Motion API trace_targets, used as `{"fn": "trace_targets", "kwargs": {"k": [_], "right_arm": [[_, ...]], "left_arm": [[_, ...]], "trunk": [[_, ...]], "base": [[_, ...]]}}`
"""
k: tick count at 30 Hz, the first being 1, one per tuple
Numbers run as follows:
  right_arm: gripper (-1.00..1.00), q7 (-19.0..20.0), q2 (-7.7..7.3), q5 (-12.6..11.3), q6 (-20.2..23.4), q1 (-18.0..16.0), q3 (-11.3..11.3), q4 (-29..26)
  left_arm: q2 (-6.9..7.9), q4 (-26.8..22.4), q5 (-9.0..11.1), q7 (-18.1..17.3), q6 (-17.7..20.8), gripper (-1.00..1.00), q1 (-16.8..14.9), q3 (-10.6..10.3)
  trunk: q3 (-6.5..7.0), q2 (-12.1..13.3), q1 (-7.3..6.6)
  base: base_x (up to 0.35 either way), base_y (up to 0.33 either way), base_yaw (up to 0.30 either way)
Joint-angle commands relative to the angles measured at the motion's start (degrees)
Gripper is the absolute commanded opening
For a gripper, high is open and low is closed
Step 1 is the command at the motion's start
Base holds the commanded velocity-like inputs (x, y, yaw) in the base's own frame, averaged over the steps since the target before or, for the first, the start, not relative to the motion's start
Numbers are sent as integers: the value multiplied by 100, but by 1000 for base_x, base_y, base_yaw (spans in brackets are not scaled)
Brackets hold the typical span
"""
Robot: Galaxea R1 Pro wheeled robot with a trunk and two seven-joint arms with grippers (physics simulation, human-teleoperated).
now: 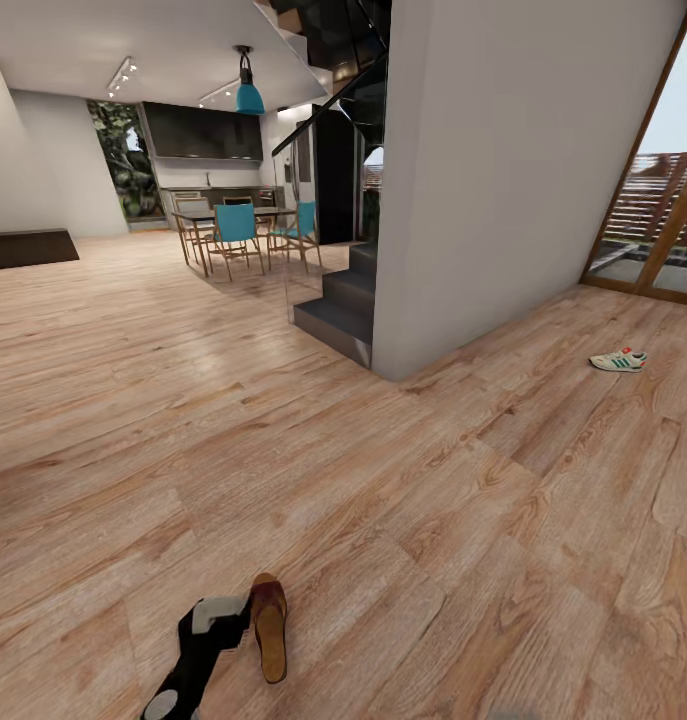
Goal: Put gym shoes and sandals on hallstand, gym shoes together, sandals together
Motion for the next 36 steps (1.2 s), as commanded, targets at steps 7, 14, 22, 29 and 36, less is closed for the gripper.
{"fn": "trace_targets", "kwargs": {"k": [7, 14, 22, 29, 36], "right_arm": [[100, -2, 0, 9, 209, -230, 1, -225], [100, -9, 0, 13, 2641, -1836, -7, -2103], [100, 31, -8, 6, 2613, -2003, 18, -1721], [100, 61, -16, 1, 2597, -2003, 12, -1742], [100, 66, -23, -1, 2600, -1992, 18, -1776]], "left_arm": [[-204, -223, 57, -7, 209, 100, -231, -7], [-301, -407, 62, -7, 1751, 100, -1283, -5], [-317, -407, 54, -7, 1799, 100, -1321, -13], [-318, -400, 56, -7, 1480, 100, -1314, -20], [-325, -399, 77, -4, 1341, 100, -1296, -25]], "trunk": [[-5, -2, -1], [-5, -2, -1], [-5, -2, -1], [-5, -2, -1], [-5, -2, -1]], "base": [[0, 0, 0], [0, 0, 0], [0, 0, 0], [0, 0, 0], [4, 0, 0]]}}
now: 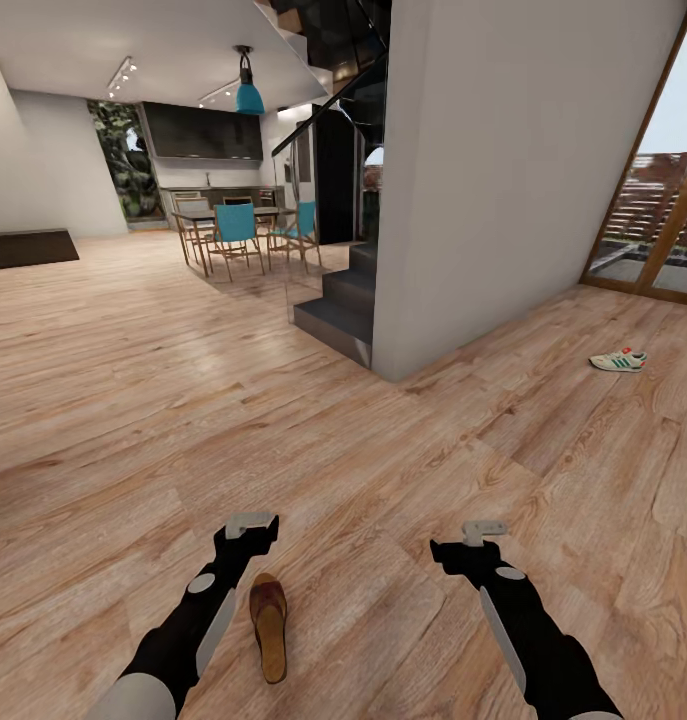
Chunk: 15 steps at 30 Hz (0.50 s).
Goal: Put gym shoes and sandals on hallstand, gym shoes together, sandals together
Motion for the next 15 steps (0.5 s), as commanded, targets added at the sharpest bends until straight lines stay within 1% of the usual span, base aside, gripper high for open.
{"fn": "trace_targets", "kwargs": {"k": [1, 4, 9, 11, 15], "right_arm": [[100, 7, -3, 6, 32, -1, 3, -10], [100, 7, -4, 6, 33, -1, 4, -13], [100, 8, -4, 6, 34, -1, -2, -13], [100, 8, -4, 6, 34, -1, -7, -13], [100, 8, -3, 6, 34, -1, -12, -13]], "left_arm": [[-1, 3, 59, -2, -20, 100, -1, 1], [-2, 3, 64, -2, -25, 100, -1, 7], [-2, 4, 64, -3, -28, 100, 4, 4], [-4, 3, 61, -4, -28, 100, 6, 2], [-7, 3, 58, -4, -28, 100, 6, 1]], "trunk": [[-5, -2, -1], [-5, -2, -1], [-7, -2, -1], [-12, -2, -1], [-28, -2, -1]], "base": [[112, 0, 0], [237, 0, 0], [316, 0, 21], [334, 0, 131], [253, 0, 216]]}}
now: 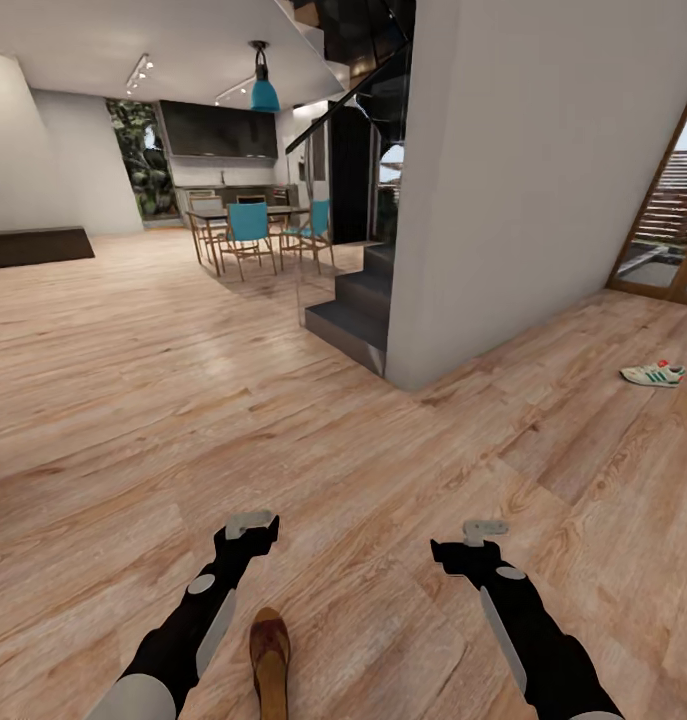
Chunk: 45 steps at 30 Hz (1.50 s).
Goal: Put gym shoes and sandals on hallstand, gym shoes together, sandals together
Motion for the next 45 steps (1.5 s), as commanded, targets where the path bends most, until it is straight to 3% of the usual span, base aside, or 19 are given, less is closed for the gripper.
{"fn": "trace_targets", "kwargs": {"k": [1, 38, 45], "right_arm": [[100, 6, -2, 6, 32, 0, 1, -10], [100, -3, -3, 7, 32, 0, -1, -17], [100, -3, -3, 6, 32, 0, -1, -18]], "left_arm": [[-3, 5, 55, -1, -16, 100, -4, -2], [-5, 5, 47, -1, -24, 100, 12, -2], [-6, 5, 48, -1, -25, 100, 14, -2]], "trunk": [[-9, -2, 1], [-24, -2, 1], [-24, -2, 1]], "base": [[148, 0, 215], [13, -17, 20], [70, -159, 196]]}}
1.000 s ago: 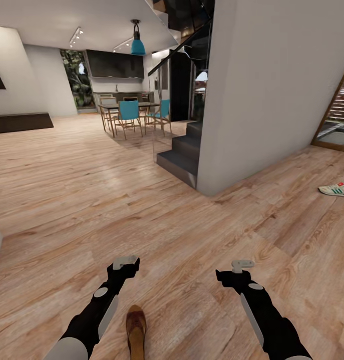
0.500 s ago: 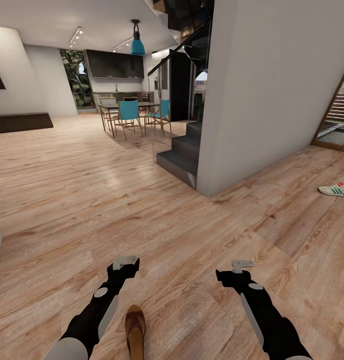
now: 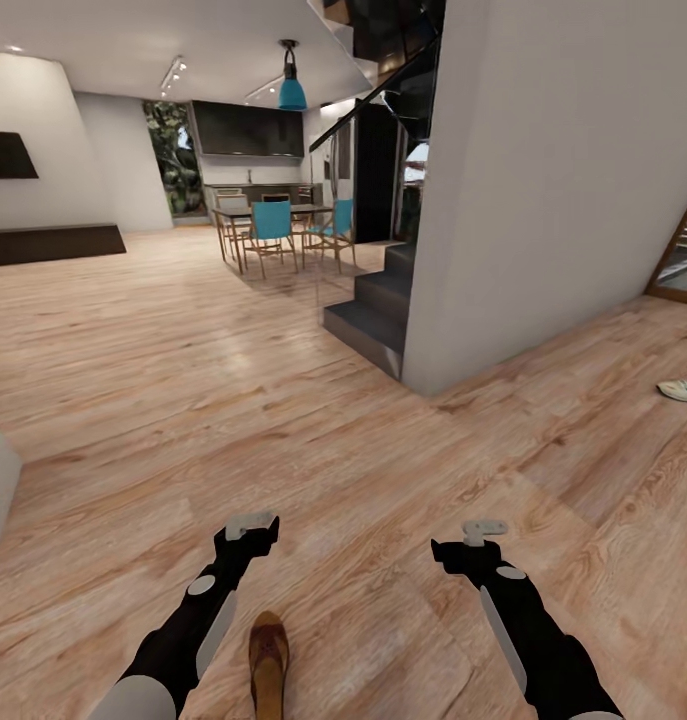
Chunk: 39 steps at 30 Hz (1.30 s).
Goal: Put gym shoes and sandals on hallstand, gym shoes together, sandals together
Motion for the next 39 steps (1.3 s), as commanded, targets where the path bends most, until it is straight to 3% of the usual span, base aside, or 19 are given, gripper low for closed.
{"fn": "trace_targets", "kwargs": {"k": [1, 10, 30, 34, 39], "right_arm": [[100, 5, -2, 6, 31, 0, 2, -10], [100, 5, -2, 6, 30, 0, 2, -10], [100, 5, -6, 15, 31, 9, 10, -24], [100, 5, -3, 13, 31, 9, 4, -27], [100, 5, -2, 11, 31, 9, -2, -28]], "left_arm": [[-2, 5, 53, -1, -16, 100, -4, -2], [-2, 5, 53, -1, -16, 100, -3, -2], [29, 46, 41, -1, -16, 100, 18, 6], [32, 381, 37, -1, -70, 100, 22, 7], [29, 742, 34, -1, -574, 100, 23, 5]], "trunk": [[-5, -2, -1], [-5, -2, -1], [-7, -2, -1], [-109, -125, 68], [-263, -132, 81]], "base": [[21, -69, 277], [7, -23, 225], [0, -1, 10], [0, 0, 0], [0, 0, 0]]}}
